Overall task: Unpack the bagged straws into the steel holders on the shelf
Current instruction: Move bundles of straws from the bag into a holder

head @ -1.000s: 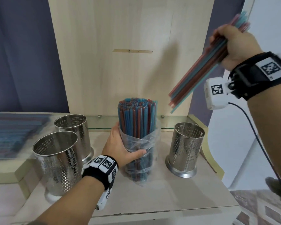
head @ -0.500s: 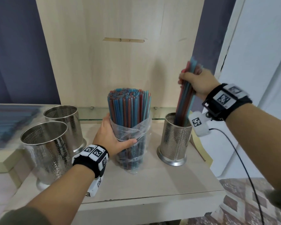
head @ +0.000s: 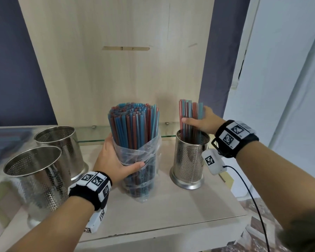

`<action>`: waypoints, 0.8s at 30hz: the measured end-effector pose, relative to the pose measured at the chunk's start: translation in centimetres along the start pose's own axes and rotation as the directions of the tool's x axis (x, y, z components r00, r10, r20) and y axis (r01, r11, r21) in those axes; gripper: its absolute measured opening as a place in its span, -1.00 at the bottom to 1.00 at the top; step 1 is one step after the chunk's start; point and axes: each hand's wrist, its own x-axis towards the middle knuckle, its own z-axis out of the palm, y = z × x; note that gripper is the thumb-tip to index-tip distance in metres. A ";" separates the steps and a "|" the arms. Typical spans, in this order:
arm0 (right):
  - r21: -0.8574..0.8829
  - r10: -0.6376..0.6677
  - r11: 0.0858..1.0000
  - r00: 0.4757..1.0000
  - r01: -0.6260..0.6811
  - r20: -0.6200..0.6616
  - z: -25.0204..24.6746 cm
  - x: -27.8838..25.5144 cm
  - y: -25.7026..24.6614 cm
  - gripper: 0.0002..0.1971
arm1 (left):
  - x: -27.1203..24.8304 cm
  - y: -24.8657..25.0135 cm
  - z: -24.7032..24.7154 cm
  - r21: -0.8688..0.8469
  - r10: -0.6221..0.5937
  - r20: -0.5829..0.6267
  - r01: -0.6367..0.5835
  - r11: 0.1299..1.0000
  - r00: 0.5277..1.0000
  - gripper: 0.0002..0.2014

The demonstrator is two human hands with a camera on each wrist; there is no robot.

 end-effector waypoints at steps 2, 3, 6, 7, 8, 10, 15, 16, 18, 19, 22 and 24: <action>-0.008 -0.001 1.000 0.990 0.000 -0.139 -0.7 -1.5 -0.6 0.31 | 0.0 0.0 0.0 -0.006 0.010 -0.002 -0.010 1.000 1.000 0.21; -0.041 -0.053 0.998 0.975 0.045 -0.218 -1.0 -2.3 -1.0 0.33 | 0.0 0.0 0.0 -0.011 0.013 -0.001 -0.013 1.000 1.000 0.21; -0.062 -0.286 0.957 0.888 0.283 -0.360 -0.7 -5.4 -2.4 0.11 | 0.0 0.0 0.0 -0.020 0.013 0.005 -0.013 1.000 1.000 0.22; -0.029 -0.346 0.932 0.866 0.361 -0.360 -0.1 -6.5 -3.0 -0.03 | 0.1 0.0 0.0 -0.020 0.012 0.006 -0.012 1.000 1.000 0.22; 0.015 -0.381 0.912 0.861 0.410 -0.337 0.7 -7.5 -3.6 -0.16 | 0.1 0.0 0.0 -0.020 0.012 0.006 -0.011 1.000 1.000 0.22; 0.121 -0.404 0.891 0.885 0.438 -0.231 2.7 -8.7 -4.6 -0.28 | 0.1 -0.1 0.0 -0.025 0.011 0.004 -0.011 1.000 1.000 0.21; 0.149 -0.364 0.921 0.931 0.359 0.006 7.6 -7.7 -6.0 -0.17 | 0.0 -0.1 0.1 -0.017 0.020 -0.007 -0.020 1.000 1.000 0.18; 0.137 -0.352 0.927 0.936 0.348 0.005 8.3 -7.2 -6.2 -0.10 | 0.0 -0.1 0.1 -0.013 0.023 -0.008 -0.023 1.000 1.000 0.17; 0.121 -0.316 0.941 0.948 0.317 -0.025 9.7 -6.1 -6.4 0.06 | 0.0 -0.1 0.0 -0.017 0.032 -0.006 -0.032 0.999 0.999 0.16; 0.115 -0.294 0.948 0.955 0.297 -0.042 10.2 -5.8 -6.5 0.12 | 0.0 -0.1 0.0 -0.023 0.038 -0.004 -0.038 0.999 0.999 0.16; 0.181 -0.245 0.950 0.966 0.256 -0.083 11.5 -5.1 -6.4 0.17 | 0.0 -0.2 -0.1 -0.027 0.044 0.007 -0.044 0.999 0.999 0.17; 0.228 -0.223 0.943 0.968 0.243 -0.114 12.1 -4.8 -6.2 0.14 | 0.0 -0.3 -0.1 -0.023 0.037 0.009 -0.036 0.999 0.999 0.18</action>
